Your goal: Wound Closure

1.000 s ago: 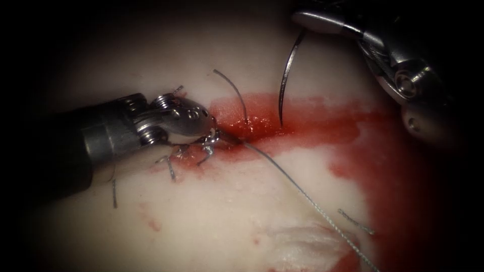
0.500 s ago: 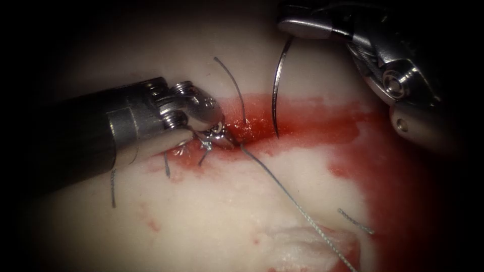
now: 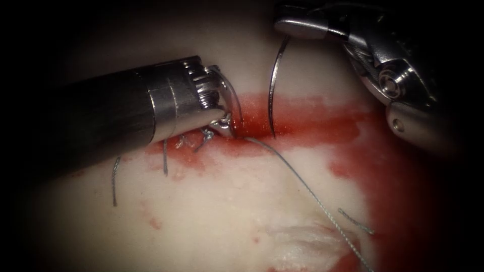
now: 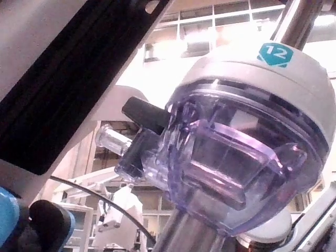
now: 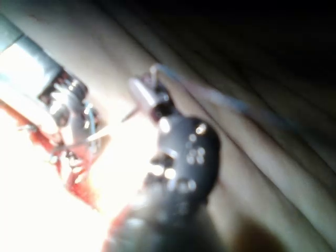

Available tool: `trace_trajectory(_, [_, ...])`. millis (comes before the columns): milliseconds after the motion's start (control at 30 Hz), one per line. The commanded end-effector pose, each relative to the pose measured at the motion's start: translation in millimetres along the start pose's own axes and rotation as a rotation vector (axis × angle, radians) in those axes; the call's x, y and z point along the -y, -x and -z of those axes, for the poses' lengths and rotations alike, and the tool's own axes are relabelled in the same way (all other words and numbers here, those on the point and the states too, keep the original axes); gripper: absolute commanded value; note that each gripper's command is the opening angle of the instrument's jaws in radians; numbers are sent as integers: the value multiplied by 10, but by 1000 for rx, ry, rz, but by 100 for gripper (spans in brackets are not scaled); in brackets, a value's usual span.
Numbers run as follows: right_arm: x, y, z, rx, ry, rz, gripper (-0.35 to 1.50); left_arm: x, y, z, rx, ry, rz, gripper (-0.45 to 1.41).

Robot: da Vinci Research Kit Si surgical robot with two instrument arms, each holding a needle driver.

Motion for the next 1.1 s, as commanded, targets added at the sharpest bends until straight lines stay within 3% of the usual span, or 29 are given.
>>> trace_trajectory(33, [-11,-2,-11,-6,1,8,-35,4,11,9,11,-35,10,-45])
trace_trajectory(167, [-16,1,-17,26,8,226,-35,4,10,10,73,-138,40,-45])
trace_trajectory(400, [-14,7,-29,57,17,362,-35,10,14,22,170,-226,41,-45])
trace_trajectory(733, [-20,15,-48,112,39,401,-35,16,13,17,210,-214,32,-45])
trace_trajectory(1100, [-14,44,-50,205,-36,459,-35,17,4,-2,224,-174,20,-45])
